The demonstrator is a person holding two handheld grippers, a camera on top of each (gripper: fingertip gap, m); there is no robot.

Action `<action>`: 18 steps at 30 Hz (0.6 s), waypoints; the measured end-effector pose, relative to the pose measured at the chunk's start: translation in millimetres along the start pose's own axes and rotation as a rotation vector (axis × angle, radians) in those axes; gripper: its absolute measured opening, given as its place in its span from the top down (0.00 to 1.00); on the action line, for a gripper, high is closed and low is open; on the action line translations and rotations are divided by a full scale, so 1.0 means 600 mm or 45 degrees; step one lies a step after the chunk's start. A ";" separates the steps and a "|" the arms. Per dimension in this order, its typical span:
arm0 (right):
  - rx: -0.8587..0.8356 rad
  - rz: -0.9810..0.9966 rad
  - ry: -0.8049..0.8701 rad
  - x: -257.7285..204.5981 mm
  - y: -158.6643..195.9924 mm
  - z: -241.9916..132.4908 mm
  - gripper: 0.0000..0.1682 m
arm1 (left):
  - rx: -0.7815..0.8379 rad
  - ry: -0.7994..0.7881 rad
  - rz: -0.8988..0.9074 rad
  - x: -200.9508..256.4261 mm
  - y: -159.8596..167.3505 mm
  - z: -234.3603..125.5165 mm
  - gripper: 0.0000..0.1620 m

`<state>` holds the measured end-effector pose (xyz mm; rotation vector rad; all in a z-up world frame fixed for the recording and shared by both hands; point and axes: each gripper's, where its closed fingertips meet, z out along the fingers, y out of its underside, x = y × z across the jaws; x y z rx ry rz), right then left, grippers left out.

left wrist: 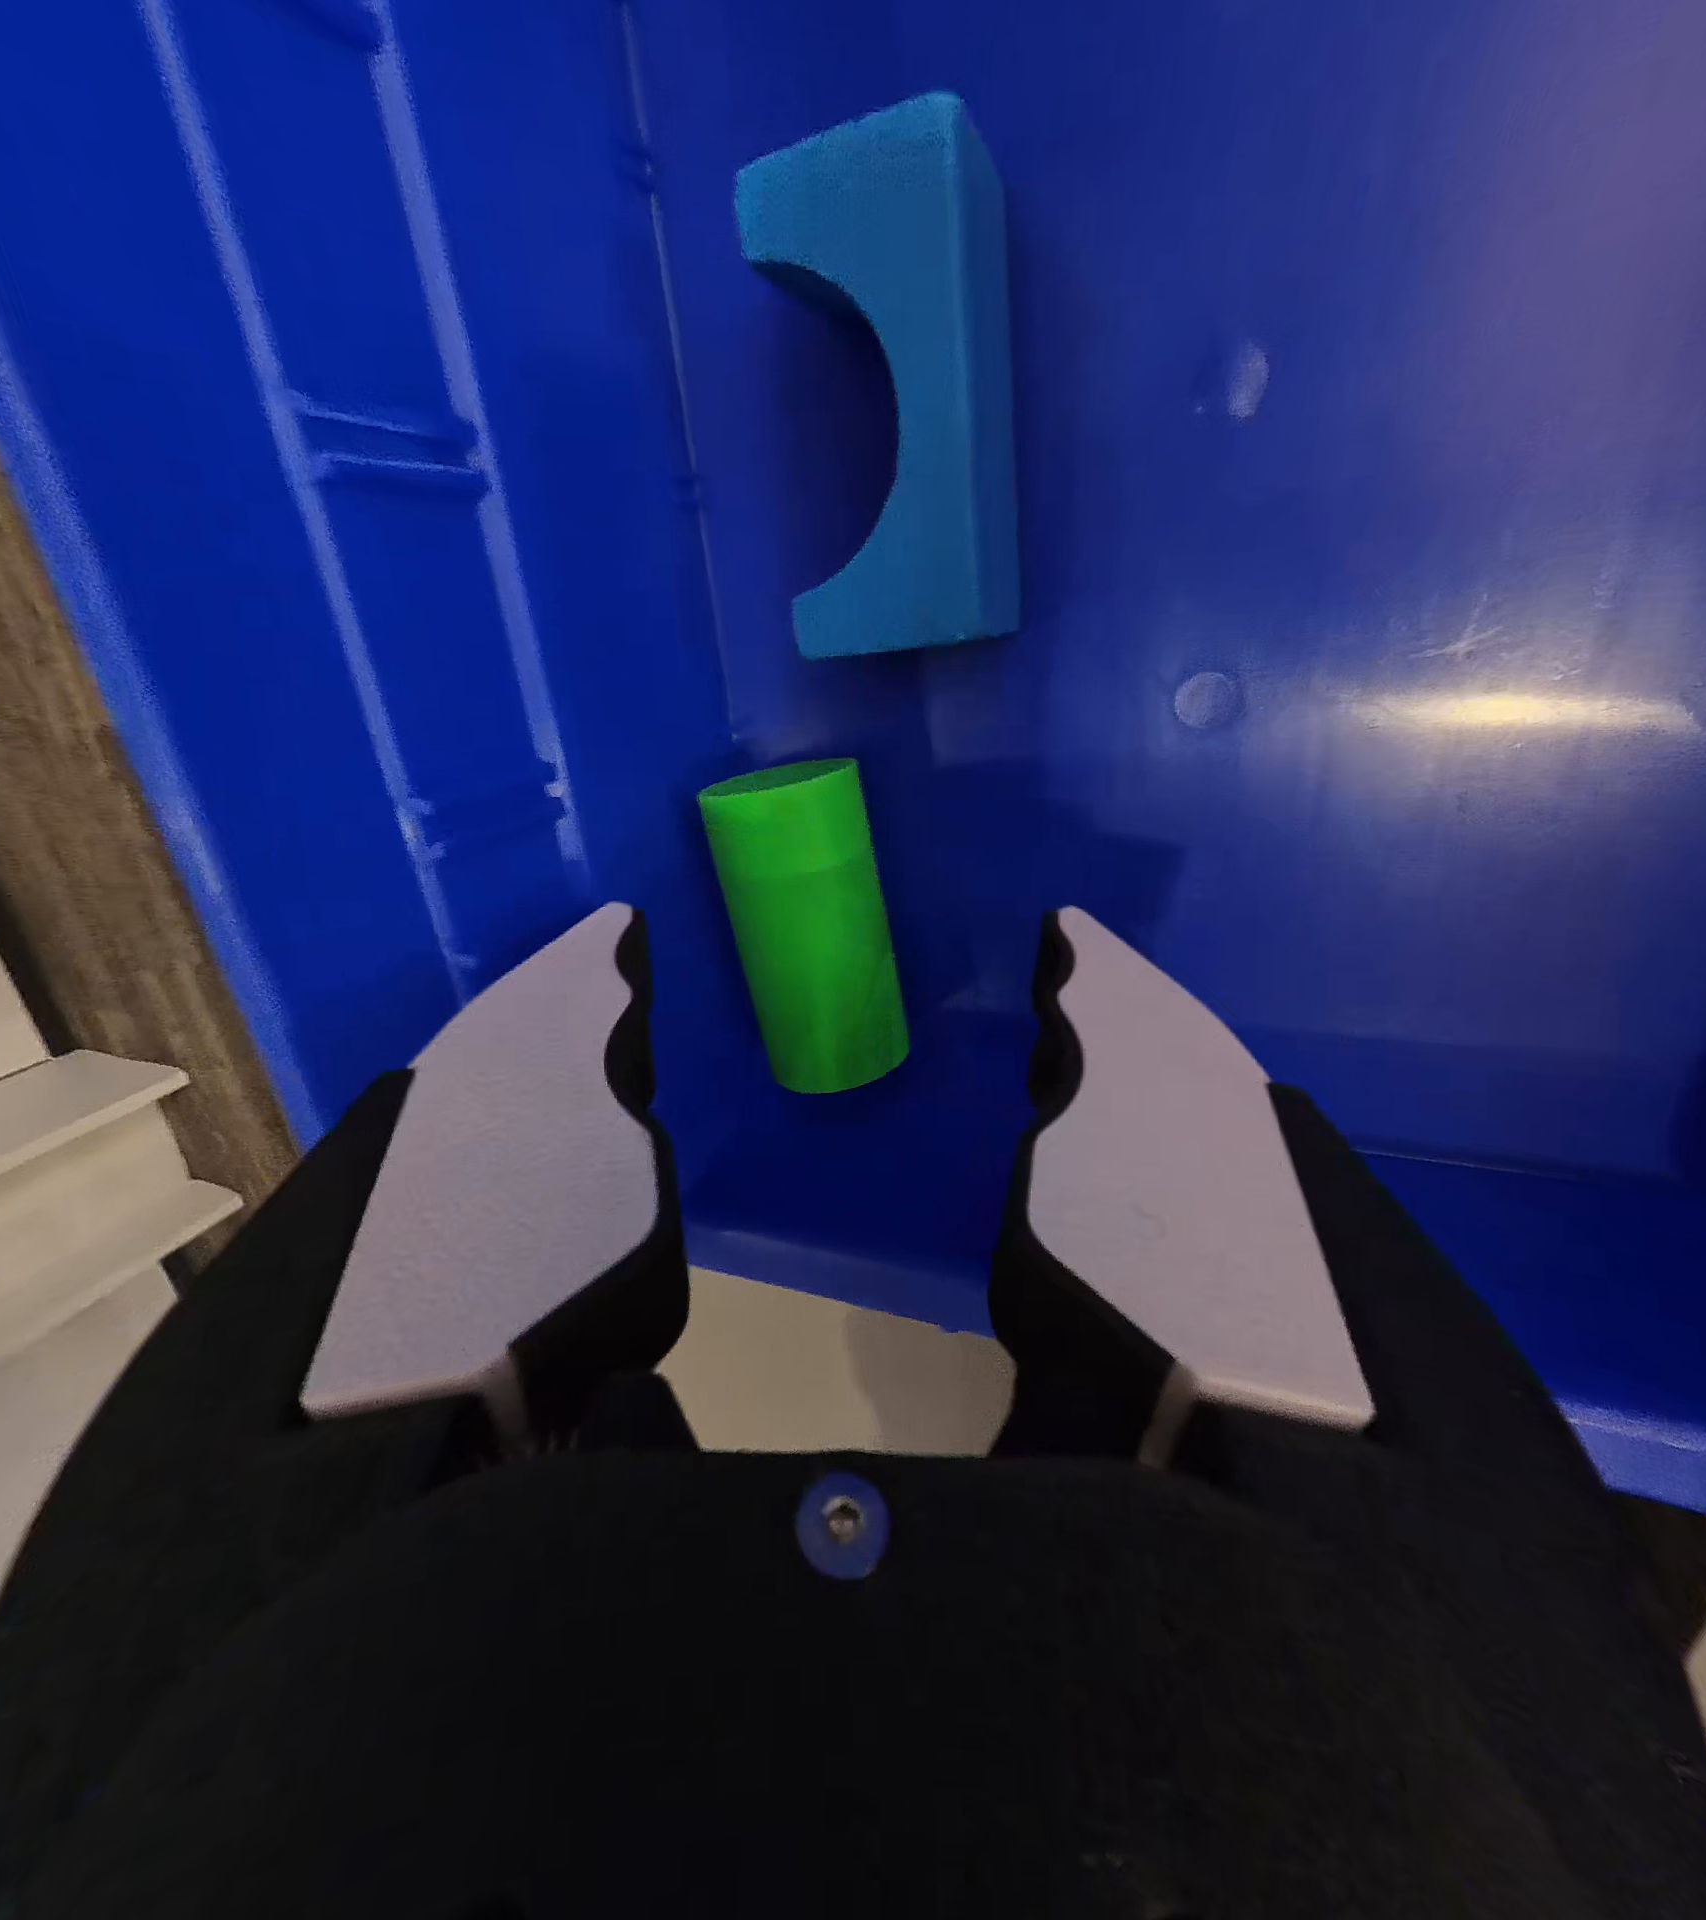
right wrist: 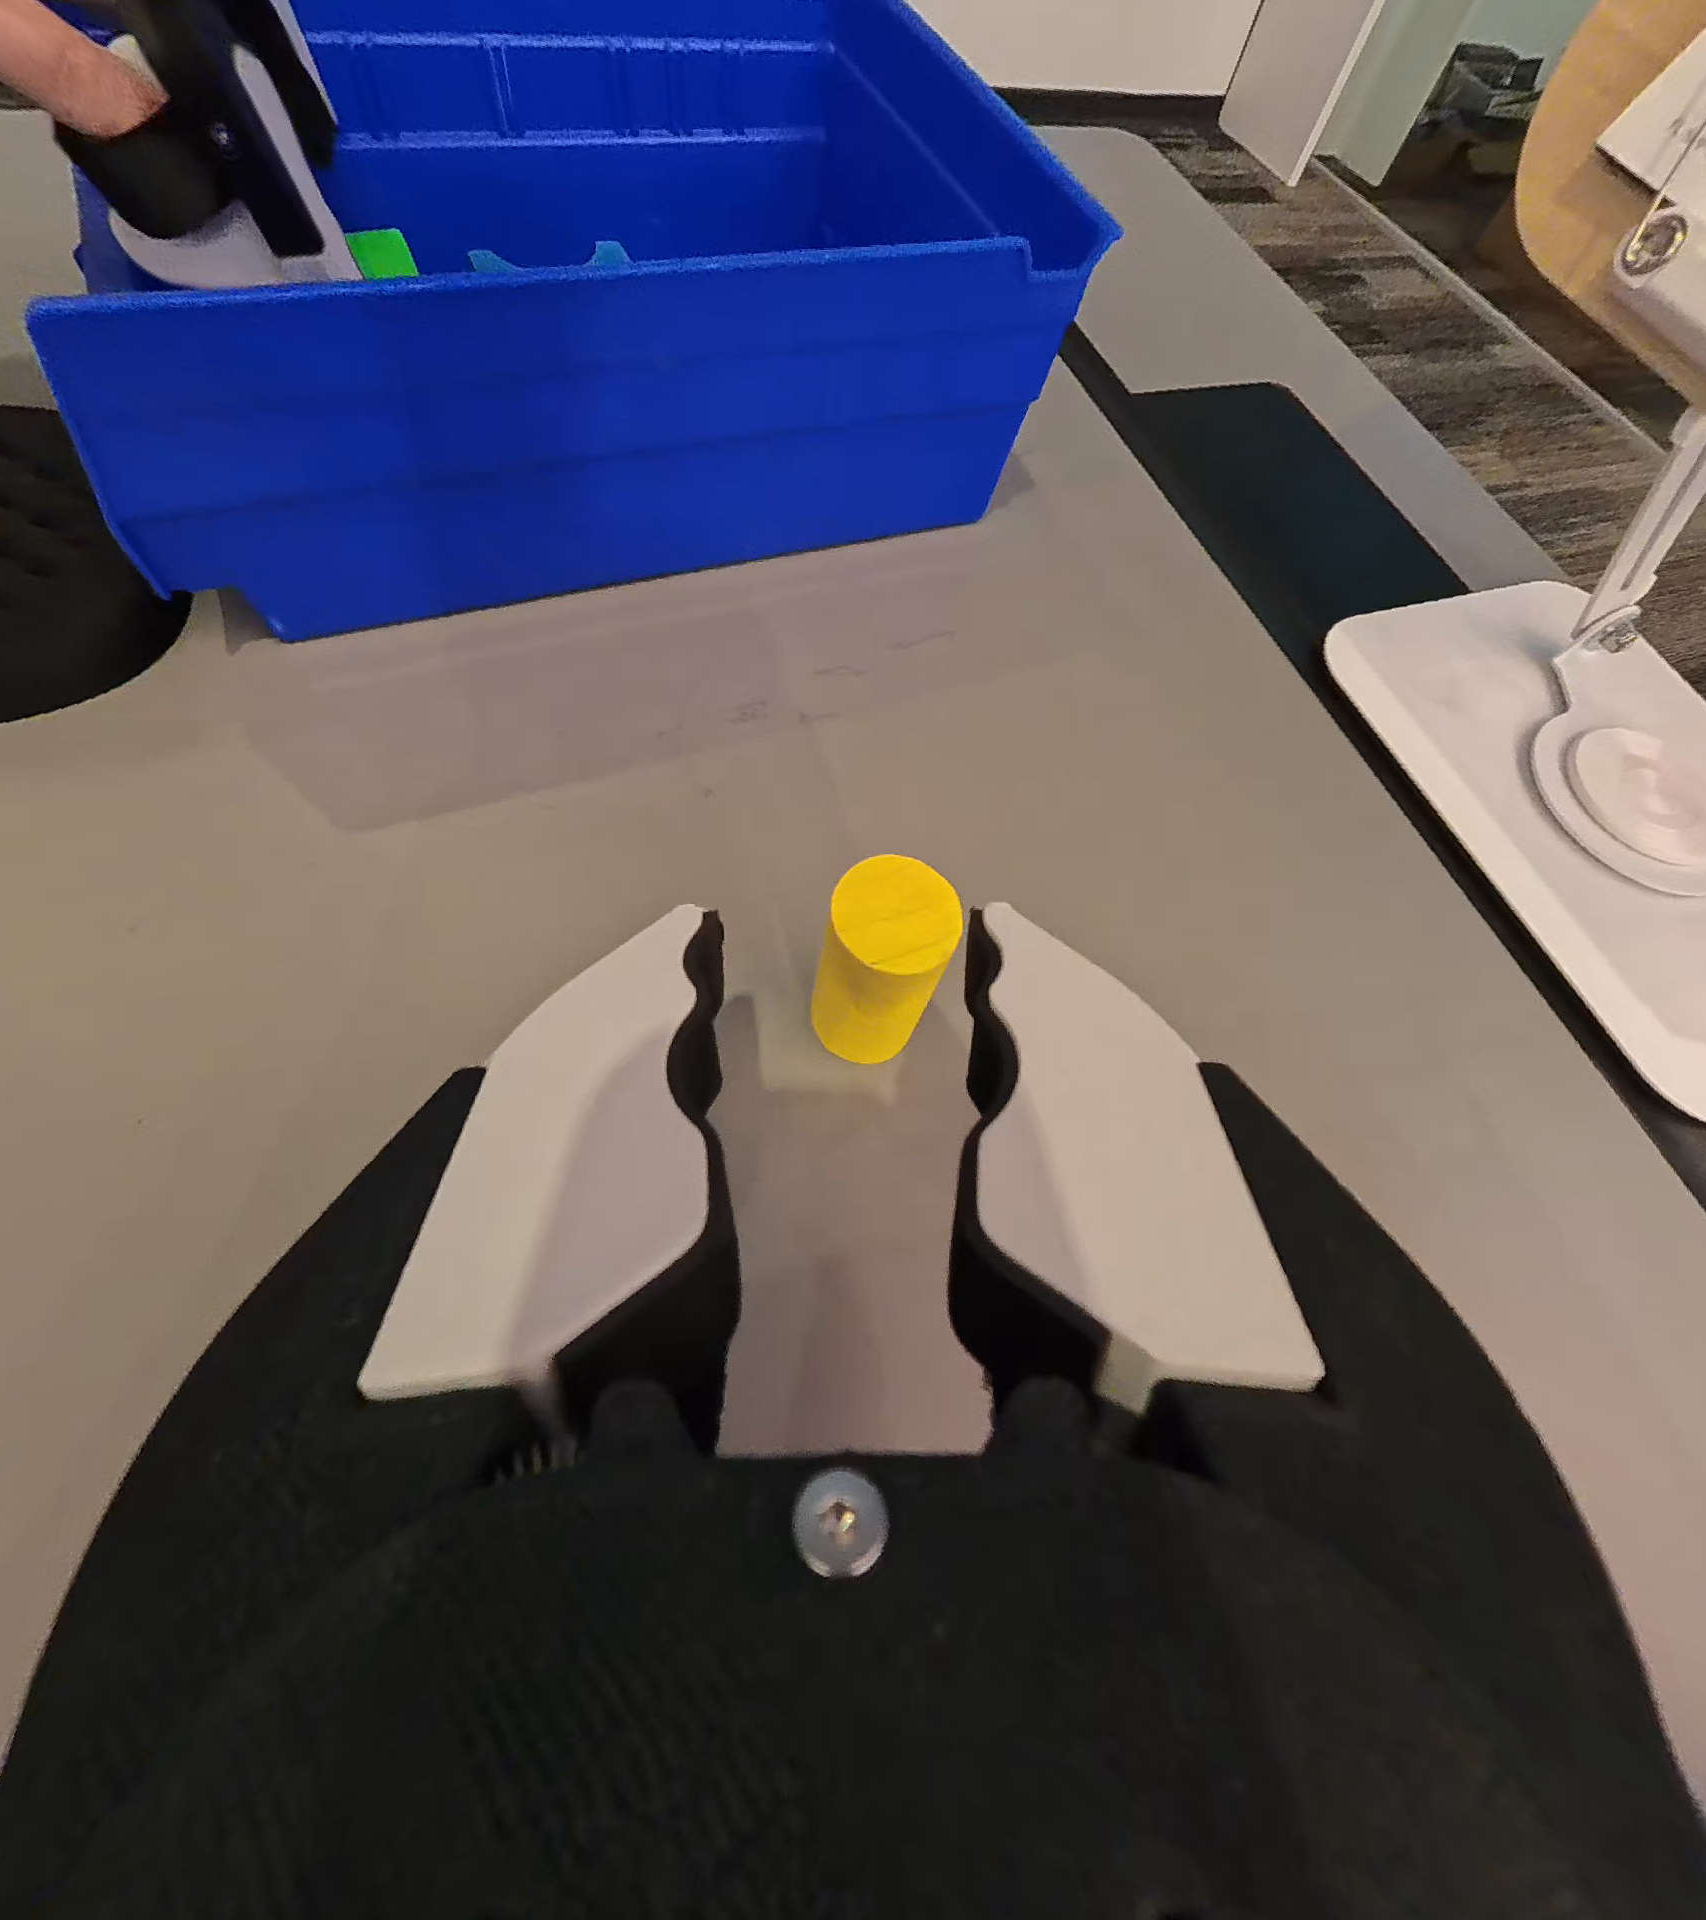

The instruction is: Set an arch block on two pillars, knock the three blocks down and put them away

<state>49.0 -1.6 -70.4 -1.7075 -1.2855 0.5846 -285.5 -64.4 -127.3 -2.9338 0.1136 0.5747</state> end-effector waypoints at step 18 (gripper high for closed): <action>-0.011 -0.050 -0.026 -0.006 -0.004 -0.009 0.73 | -0.169 0.325 -0.006 0.034 0.019 0.029 0.76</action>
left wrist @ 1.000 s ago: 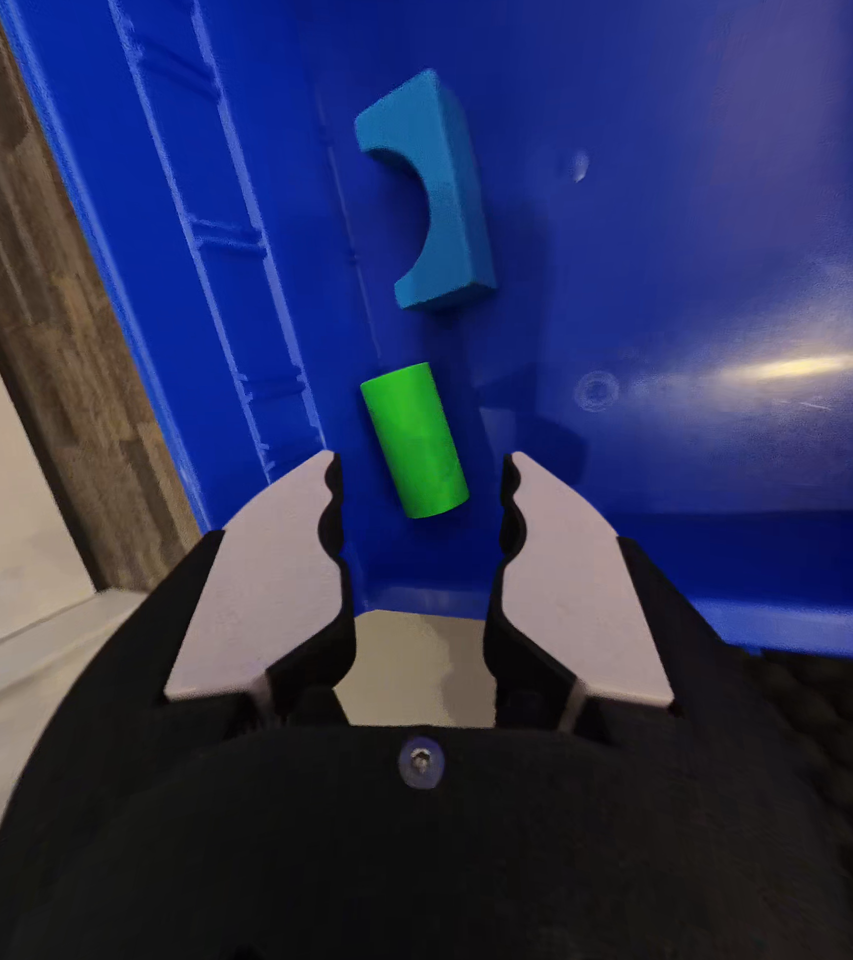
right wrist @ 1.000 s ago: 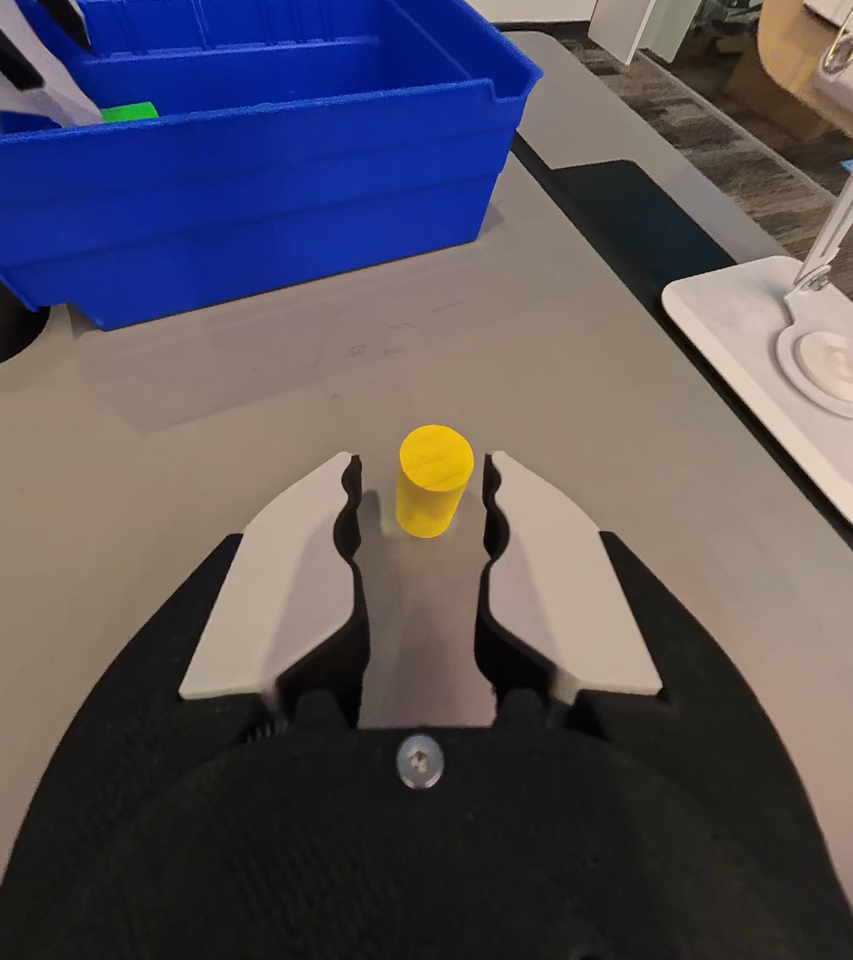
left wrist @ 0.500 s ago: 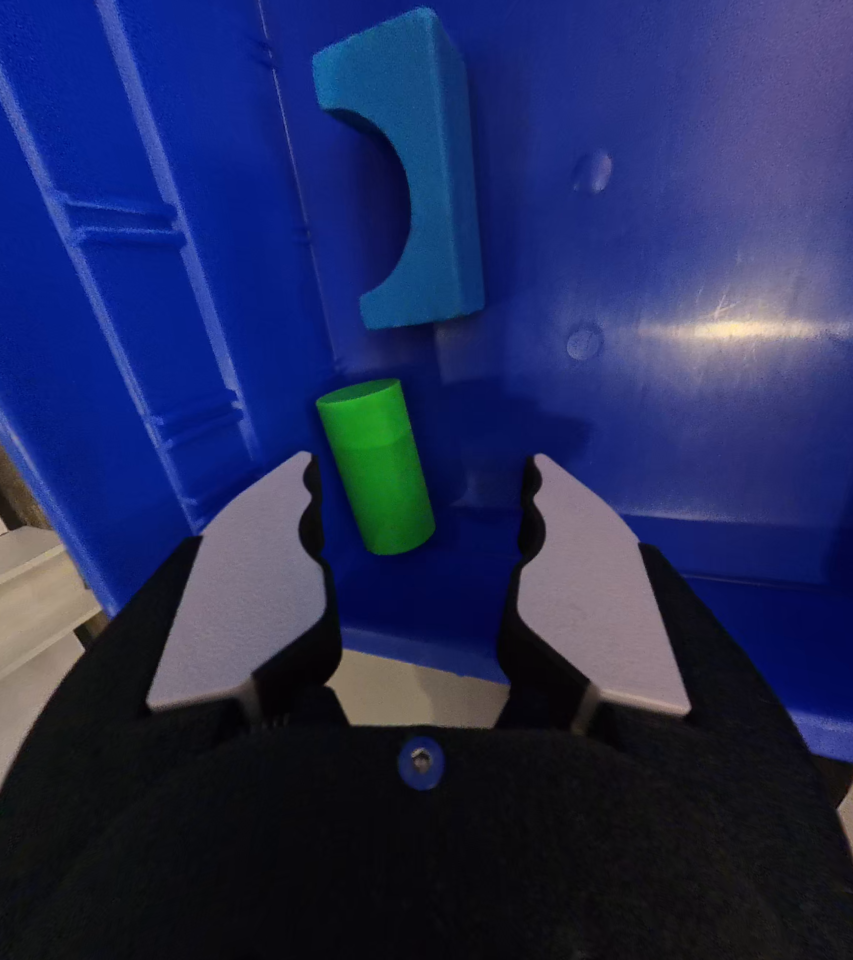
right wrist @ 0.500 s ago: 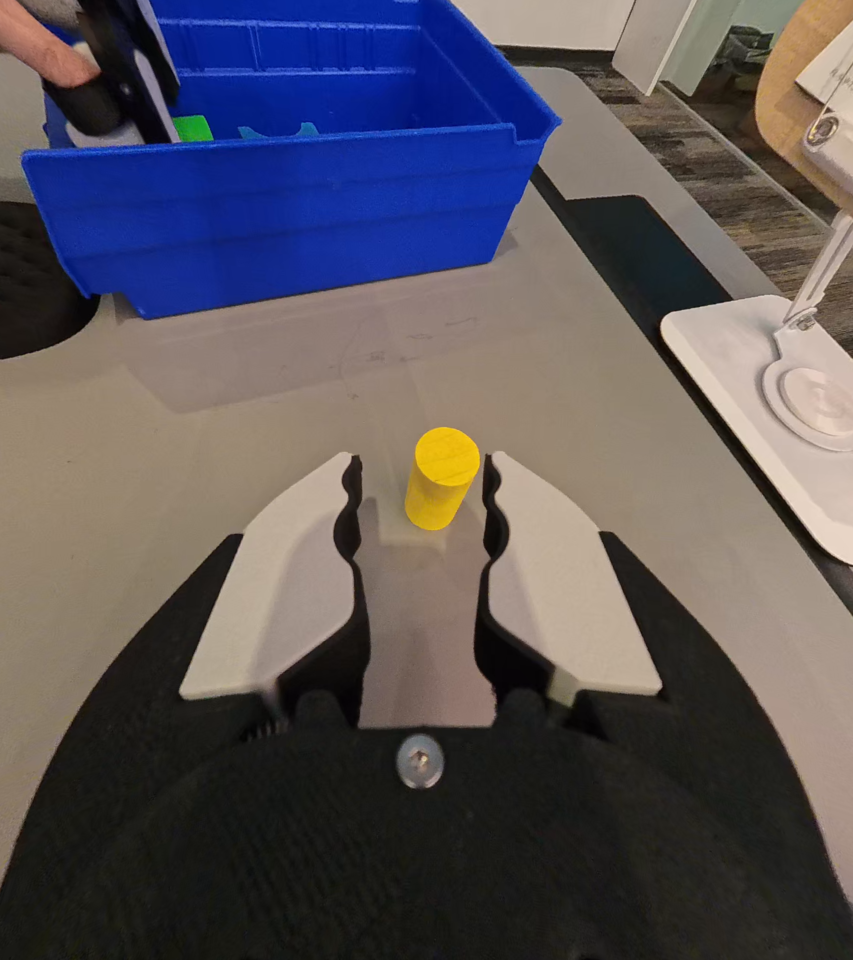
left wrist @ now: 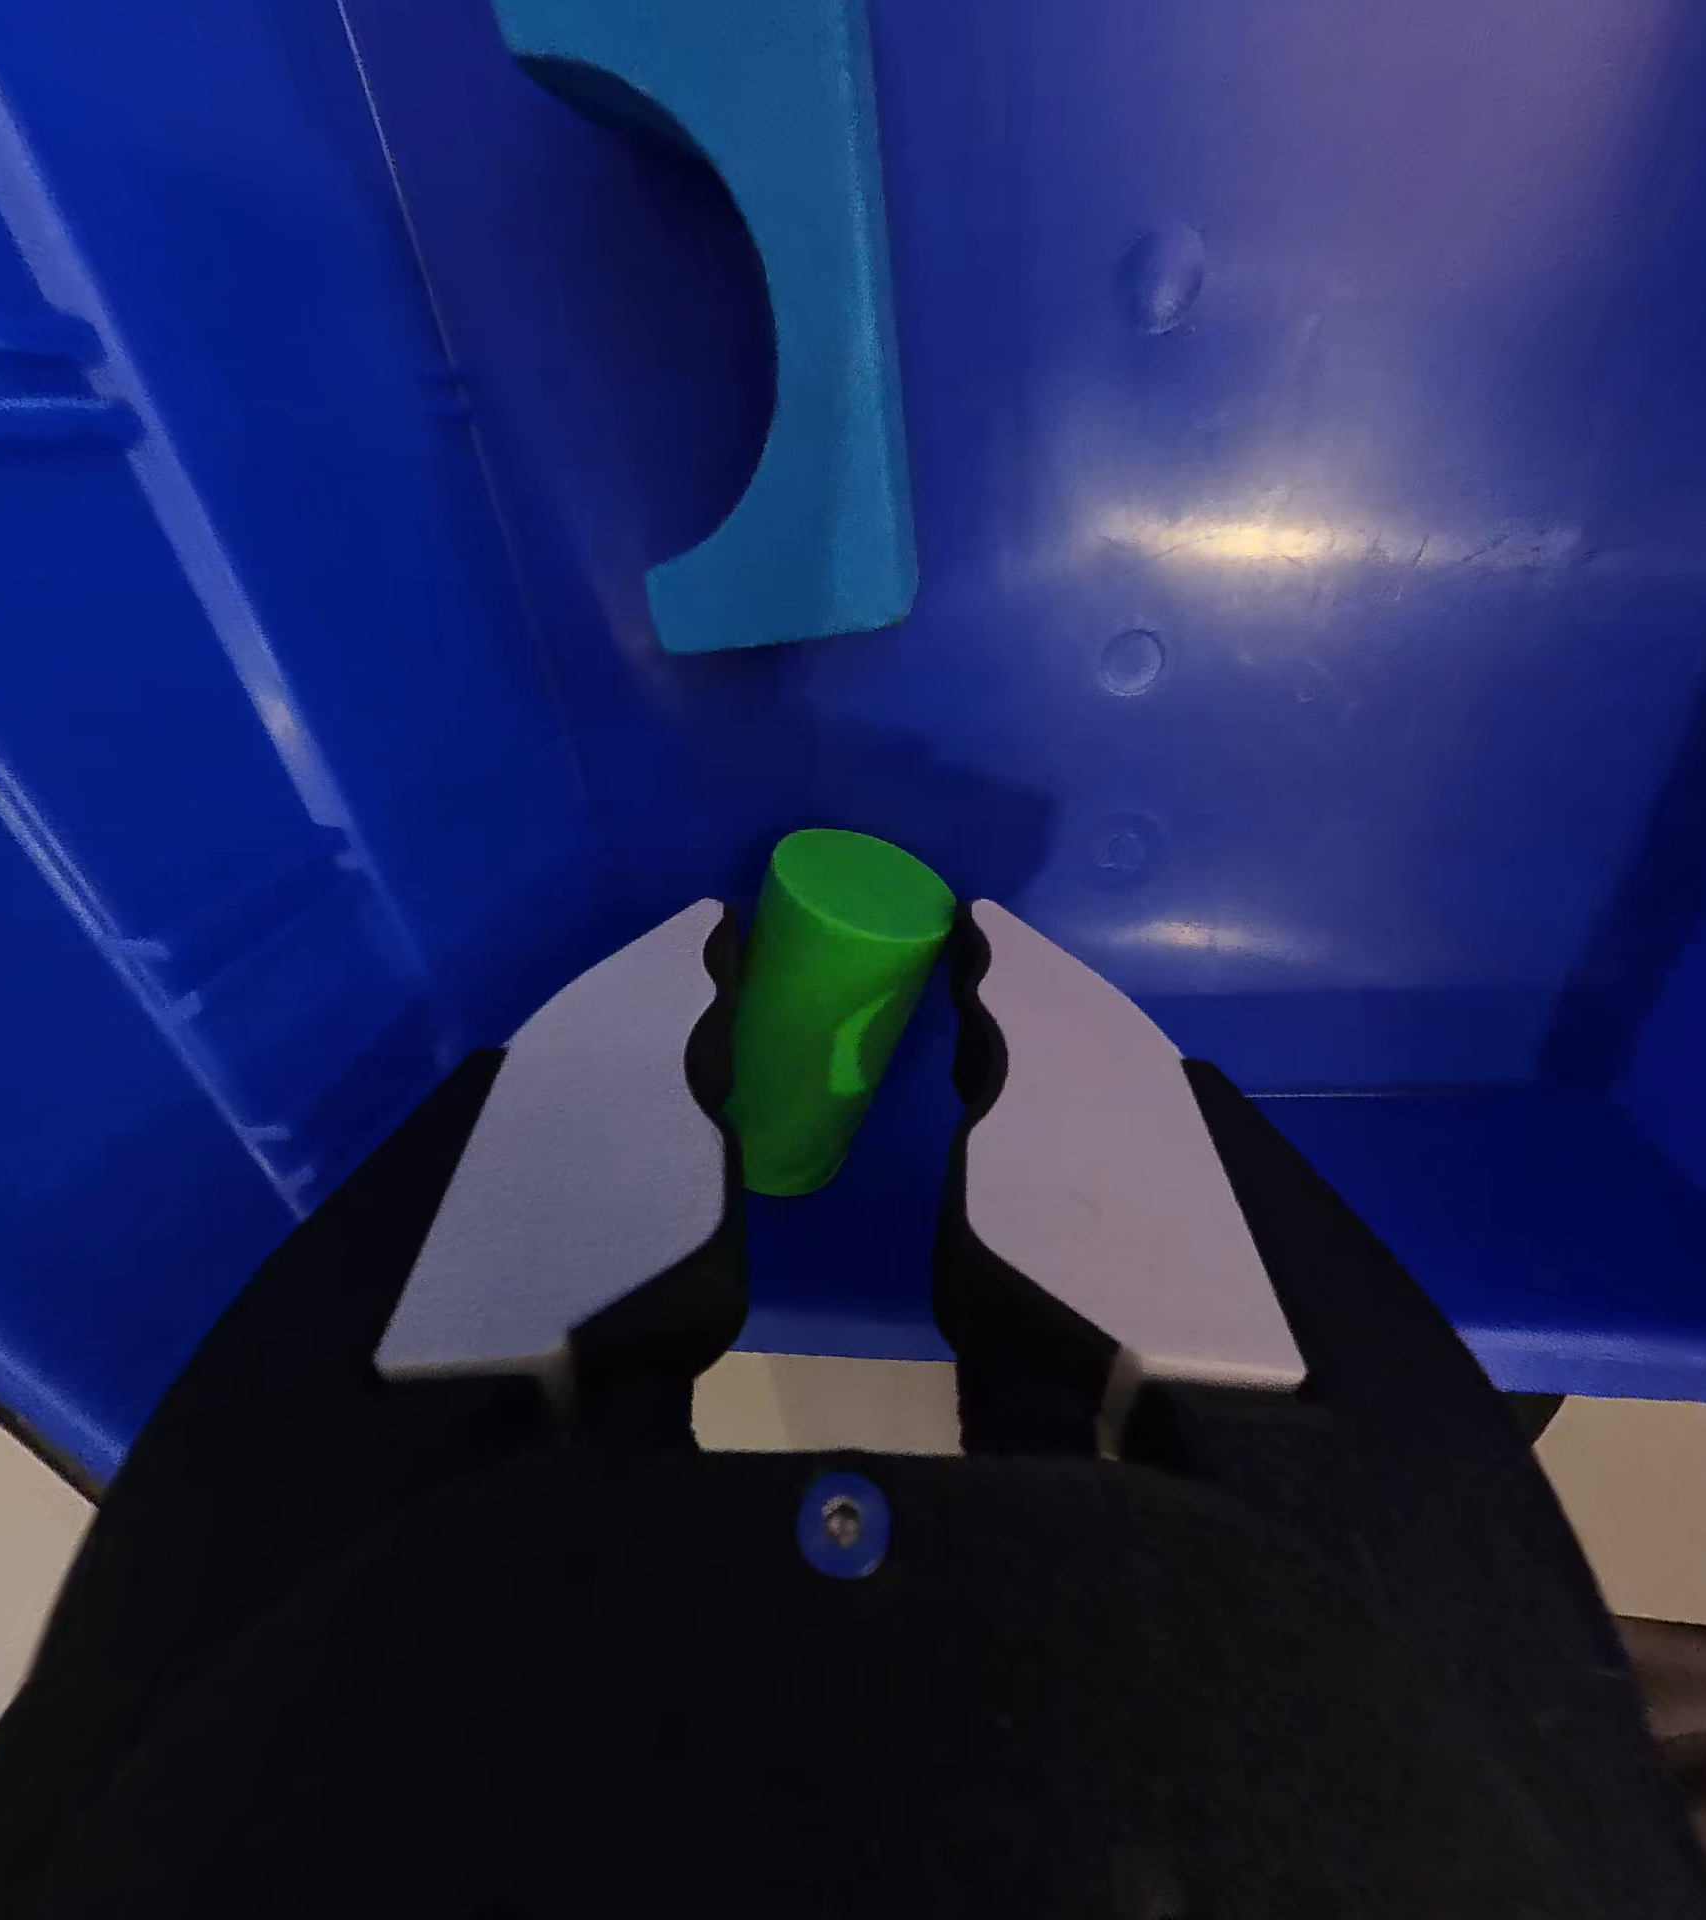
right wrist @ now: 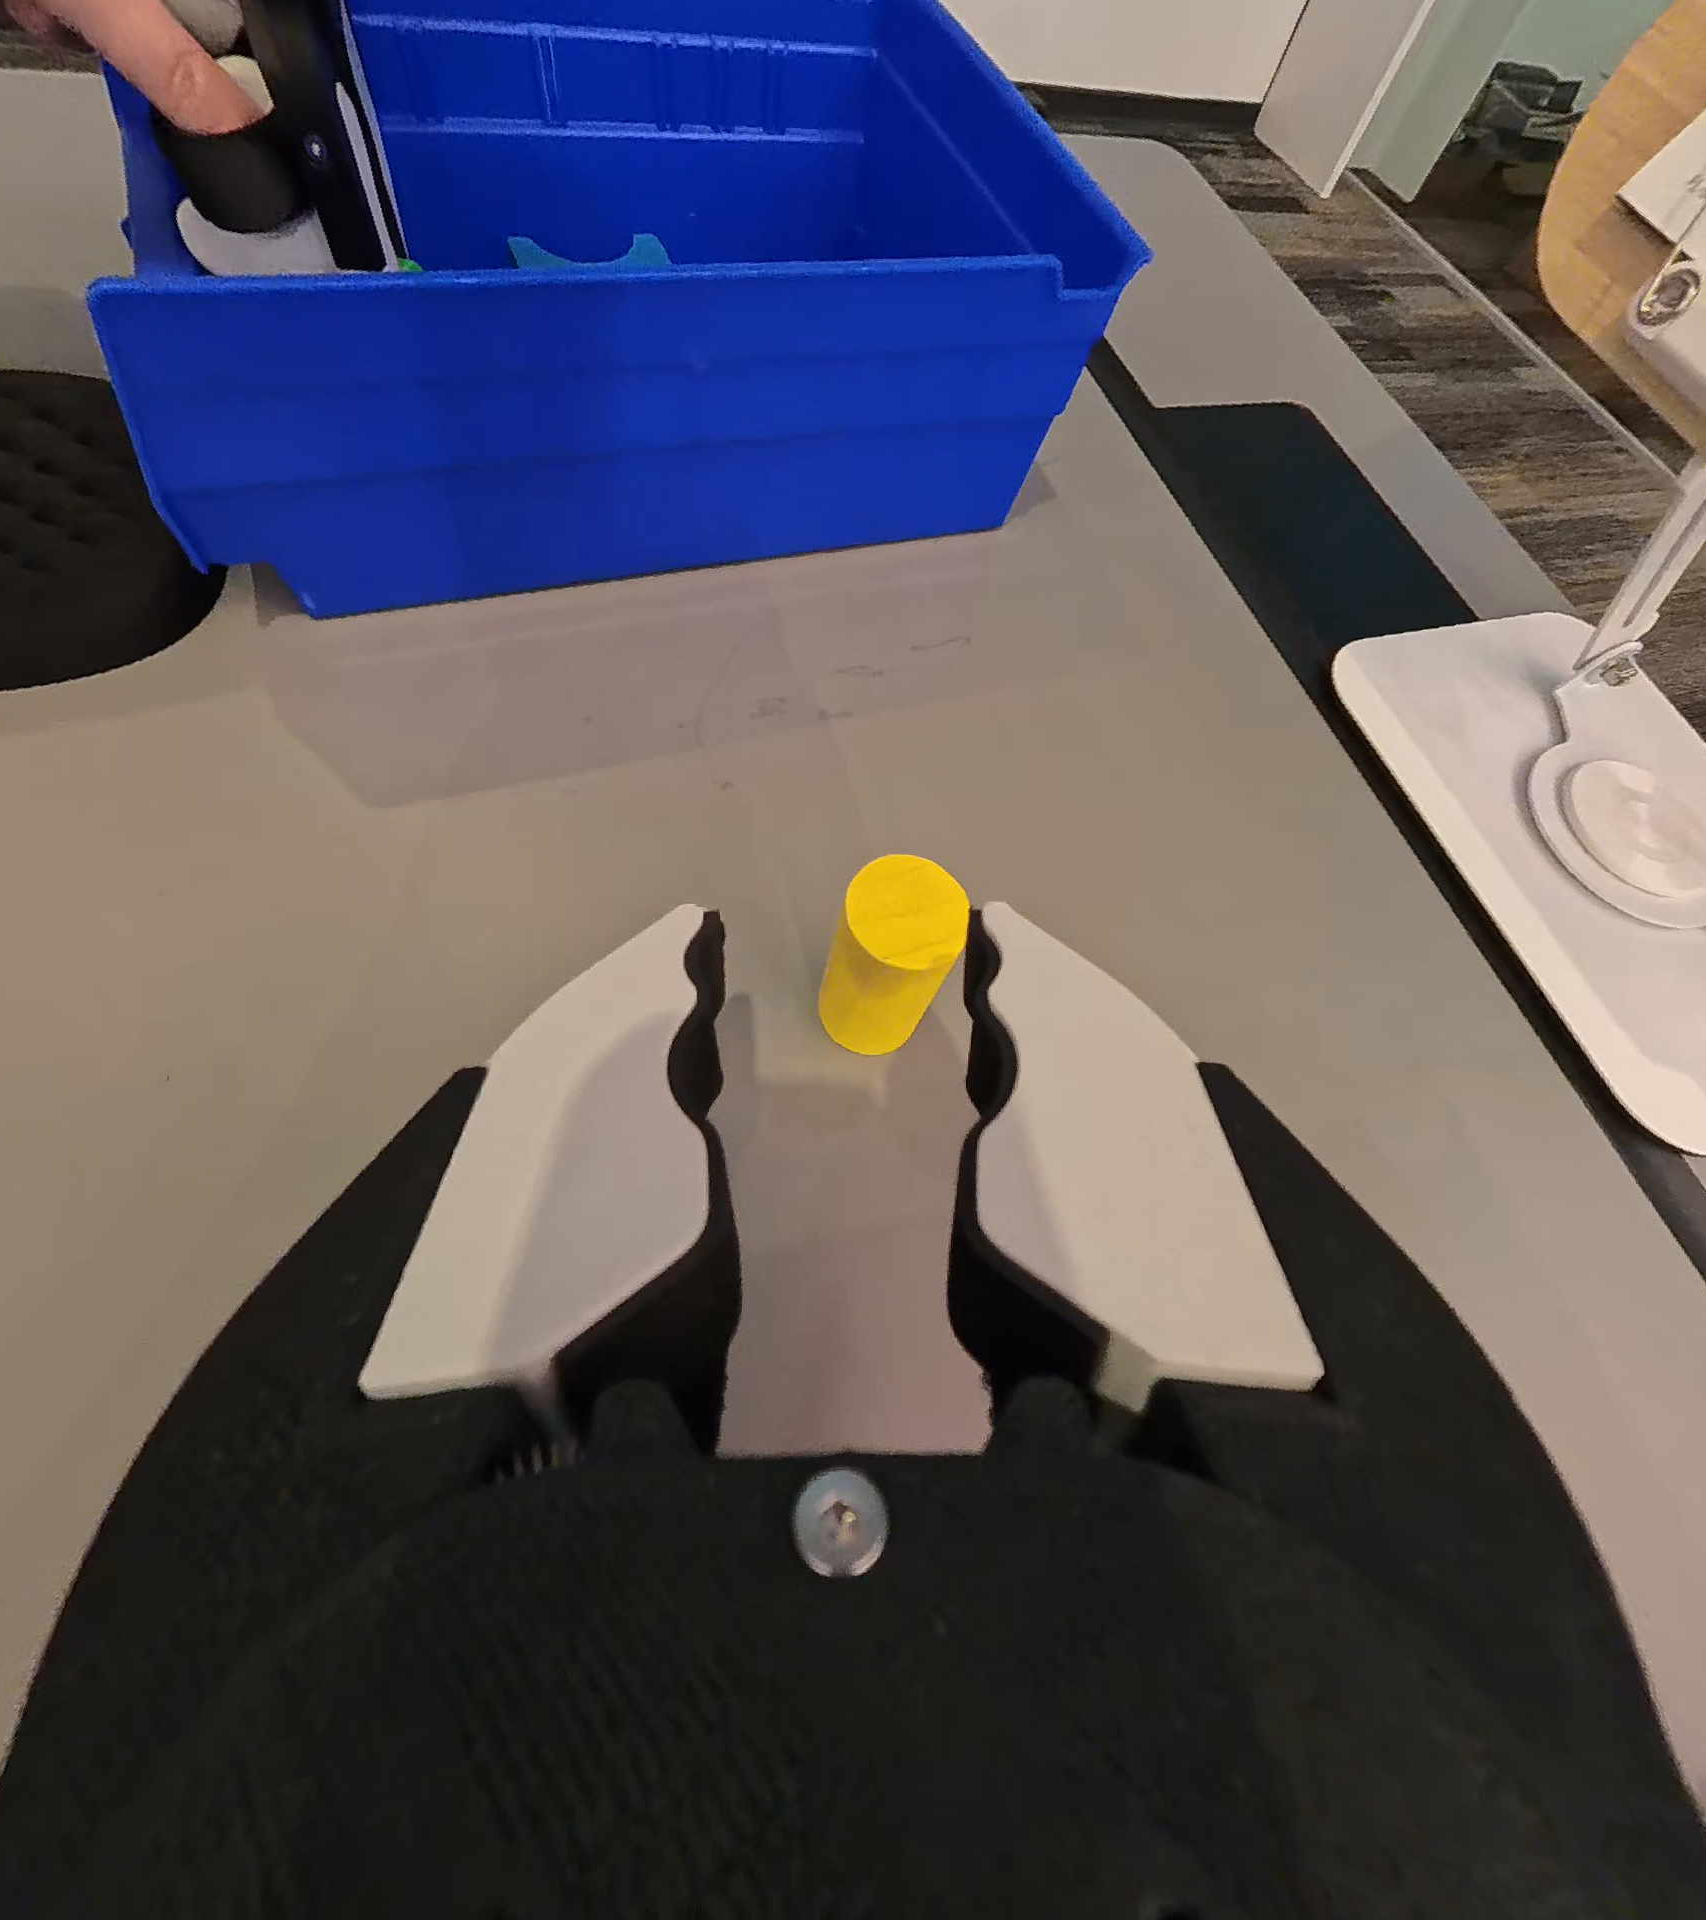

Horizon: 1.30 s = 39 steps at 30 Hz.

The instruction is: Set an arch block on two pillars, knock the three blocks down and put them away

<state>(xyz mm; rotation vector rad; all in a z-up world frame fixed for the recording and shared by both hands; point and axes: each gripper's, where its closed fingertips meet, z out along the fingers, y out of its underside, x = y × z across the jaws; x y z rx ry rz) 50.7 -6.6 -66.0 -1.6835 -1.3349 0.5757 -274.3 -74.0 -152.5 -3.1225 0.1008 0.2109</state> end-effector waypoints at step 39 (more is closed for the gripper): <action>0.622 0.190 -0.583 -0.112 -0.188 -0.159 0.74 | 1.179 0.762 1.037 0.479 -0.006 -0.384 0.78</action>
